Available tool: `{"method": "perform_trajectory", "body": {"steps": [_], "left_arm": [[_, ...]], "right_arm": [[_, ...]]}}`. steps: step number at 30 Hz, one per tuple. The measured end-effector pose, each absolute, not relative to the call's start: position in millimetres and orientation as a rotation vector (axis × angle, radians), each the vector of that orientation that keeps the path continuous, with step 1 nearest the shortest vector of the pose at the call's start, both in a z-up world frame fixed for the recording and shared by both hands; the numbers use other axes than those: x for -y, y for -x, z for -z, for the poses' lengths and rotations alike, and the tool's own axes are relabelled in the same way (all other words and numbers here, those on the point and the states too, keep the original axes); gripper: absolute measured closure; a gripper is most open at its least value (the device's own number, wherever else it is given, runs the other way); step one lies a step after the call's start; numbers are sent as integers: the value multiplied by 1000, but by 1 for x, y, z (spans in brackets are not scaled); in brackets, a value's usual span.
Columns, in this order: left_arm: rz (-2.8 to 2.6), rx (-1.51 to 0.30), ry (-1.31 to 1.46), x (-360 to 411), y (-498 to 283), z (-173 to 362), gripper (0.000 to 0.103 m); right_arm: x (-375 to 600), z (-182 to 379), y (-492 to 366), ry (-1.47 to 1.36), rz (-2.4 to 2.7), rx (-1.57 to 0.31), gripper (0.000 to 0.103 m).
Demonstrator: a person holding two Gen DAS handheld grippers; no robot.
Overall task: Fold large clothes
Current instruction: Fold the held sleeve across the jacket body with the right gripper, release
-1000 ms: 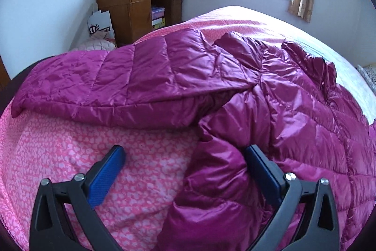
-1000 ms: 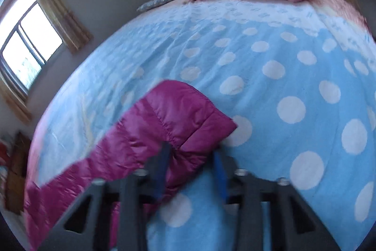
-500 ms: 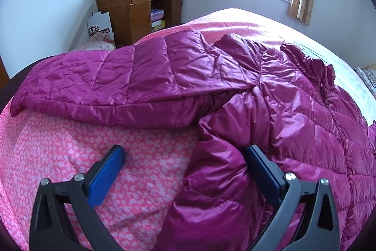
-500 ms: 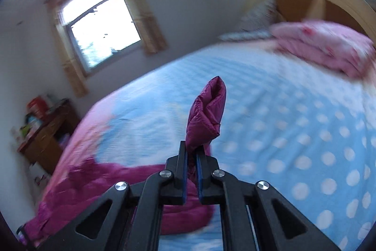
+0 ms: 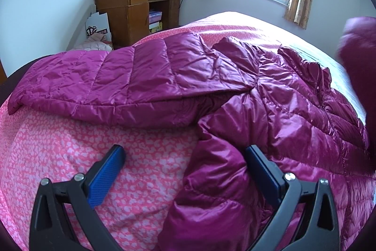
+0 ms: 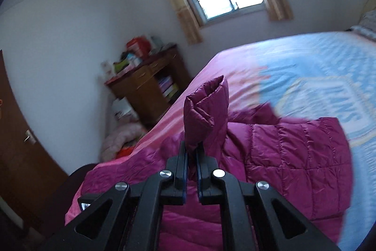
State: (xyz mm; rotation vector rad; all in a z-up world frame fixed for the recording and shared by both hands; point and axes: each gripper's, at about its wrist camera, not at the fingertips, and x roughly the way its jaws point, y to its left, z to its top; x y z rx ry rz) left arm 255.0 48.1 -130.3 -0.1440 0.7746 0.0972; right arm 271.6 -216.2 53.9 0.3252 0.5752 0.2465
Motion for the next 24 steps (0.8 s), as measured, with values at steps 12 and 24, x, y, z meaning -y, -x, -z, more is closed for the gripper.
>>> {"method": "perform_trajectory", "body": {"steps": [12, 24], "left_arm": [[-95, -769, 144, -48, -254, 131, 0], [-93, -767, 142, -46, -255, 130, 0]], "right_arm": [[161, 60, -316, -331, -377, -785, 97], [143, 91, -333, -404, -433, -936, 90]]}}
